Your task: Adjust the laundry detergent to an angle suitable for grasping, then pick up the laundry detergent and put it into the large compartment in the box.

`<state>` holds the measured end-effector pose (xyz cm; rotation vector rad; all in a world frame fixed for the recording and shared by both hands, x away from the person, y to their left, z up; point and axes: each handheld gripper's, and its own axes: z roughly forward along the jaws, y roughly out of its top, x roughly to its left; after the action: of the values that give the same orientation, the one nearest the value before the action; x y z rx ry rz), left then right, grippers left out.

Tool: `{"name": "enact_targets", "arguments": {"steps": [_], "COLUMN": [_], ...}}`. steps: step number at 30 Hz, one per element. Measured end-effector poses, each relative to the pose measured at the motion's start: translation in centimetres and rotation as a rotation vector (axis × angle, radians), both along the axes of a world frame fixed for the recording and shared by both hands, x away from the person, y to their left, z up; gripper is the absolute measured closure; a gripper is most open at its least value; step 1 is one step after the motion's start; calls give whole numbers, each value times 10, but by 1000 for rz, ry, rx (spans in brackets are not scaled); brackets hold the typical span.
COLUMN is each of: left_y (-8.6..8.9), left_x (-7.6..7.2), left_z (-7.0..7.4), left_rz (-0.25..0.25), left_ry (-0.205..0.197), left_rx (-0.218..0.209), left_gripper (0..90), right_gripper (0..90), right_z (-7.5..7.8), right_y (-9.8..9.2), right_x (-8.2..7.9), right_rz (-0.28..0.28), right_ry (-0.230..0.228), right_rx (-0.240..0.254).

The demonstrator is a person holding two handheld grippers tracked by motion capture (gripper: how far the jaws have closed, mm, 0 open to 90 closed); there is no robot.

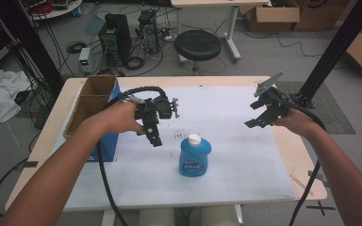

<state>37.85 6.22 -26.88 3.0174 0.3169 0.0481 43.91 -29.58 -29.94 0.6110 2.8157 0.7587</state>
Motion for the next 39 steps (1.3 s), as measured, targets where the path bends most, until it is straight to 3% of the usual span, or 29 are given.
{"name": "enact_targets", "arguments": {"steps": [7,29,39], "left_y": [-1,-5,-4], "left_x": [0,0,-2], "left_z": [2,4,9], "left_rz": [1,2,7], "left_ry": [-2,-17,-33], "left_rx": [3,13,-9], "left_gripper": [206,205,205], "right_gripper": [163,160,159], "right_z": [4,3,3], "right_y": [0,-1,2], "right_x": [8,9,6], "right_rz": [-7,2,7], "right_ry": [9,14,19], "right_rx": [-57,-60,-65]}}
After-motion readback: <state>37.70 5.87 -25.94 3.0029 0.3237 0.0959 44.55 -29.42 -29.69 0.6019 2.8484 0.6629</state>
